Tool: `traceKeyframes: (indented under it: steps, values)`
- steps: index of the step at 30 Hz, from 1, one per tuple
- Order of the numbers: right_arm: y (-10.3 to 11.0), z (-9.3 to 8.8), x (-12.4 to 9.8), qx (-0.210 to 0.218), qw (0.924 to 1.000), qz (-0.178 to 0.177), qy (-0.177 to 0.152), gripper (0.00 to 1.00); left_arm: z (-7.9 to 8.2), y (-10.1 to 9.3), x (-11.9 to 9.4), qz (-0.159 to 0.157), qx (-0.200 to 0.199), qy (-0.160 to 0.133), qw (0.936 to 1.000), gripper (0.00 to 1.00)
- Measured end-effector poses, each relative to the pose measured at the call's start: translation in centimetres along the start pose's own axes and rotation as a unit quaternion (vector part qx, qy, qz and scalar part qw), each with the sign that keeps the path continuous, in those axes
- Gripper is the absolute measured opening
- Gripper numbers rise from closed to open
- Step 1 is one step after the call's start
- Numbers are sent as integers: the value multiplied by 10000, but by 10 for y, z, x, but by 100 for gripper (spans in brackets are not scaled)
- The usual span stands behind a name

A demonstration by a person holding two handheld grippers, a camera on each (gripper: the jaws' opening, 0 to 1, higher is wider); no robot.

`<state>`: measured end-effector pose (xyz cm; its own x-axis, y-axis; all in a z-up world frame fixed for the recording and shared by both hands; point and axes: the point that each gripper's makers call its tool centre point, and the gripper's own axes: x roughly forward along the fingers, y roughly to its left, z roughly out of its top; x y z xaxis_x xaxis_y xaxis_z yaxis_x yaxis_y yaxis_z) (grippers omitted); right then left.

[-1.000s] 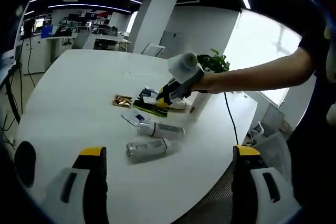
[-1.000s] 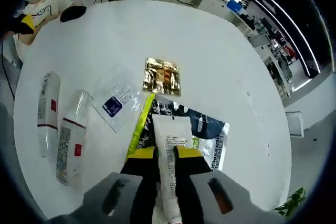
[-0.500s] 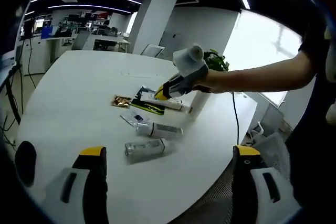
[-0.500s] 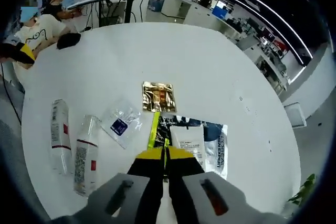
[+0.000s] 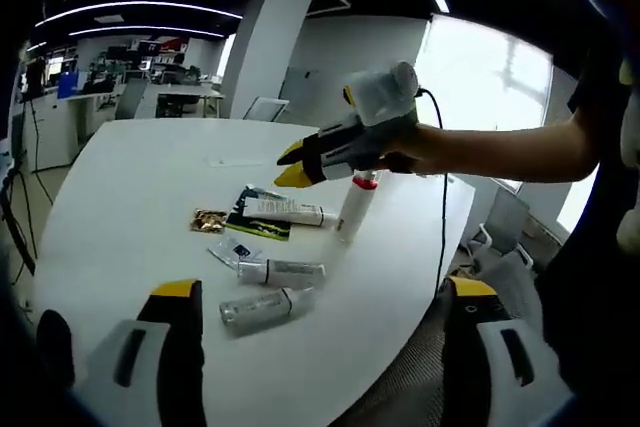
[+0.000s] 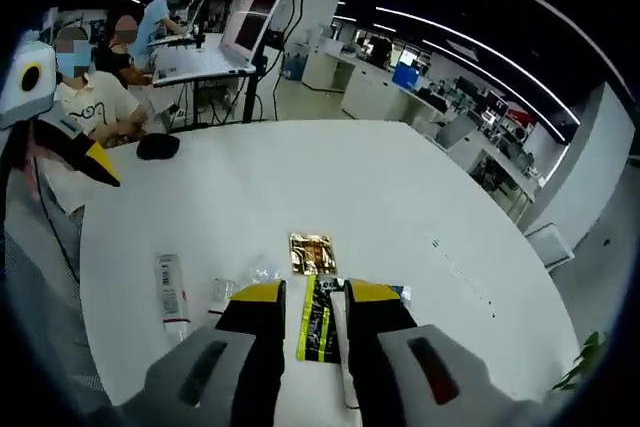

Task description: Arrange the skincare products in the storage area until every visible bottle or jar stands upright without overlapping.

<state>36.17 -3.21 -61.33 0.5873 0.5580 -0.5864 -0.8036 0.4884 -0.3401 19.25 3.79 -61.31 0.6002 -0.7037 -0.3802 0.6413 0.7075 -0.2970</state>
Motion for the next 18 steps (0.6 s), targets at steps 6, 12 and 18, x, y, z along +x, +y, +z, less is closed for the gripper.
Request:
traceKeyframes:
  steps: [6, 12, 18]
  values:
    - [5, 32, -52, -100, 9995, -204, -240, 28, 3, -5, -8, -18, 154, -107, 9998, 94]
    - [4, 80, -91, -196, 9981, -363, -455, 45, -3, -9, -19, -30, 183, -91, 9998, 95]
    - [-2, 145, -129, -410, 9937, -490, -917, 60, 5, -22, -30, -123, 303, -191, 9993, 95]
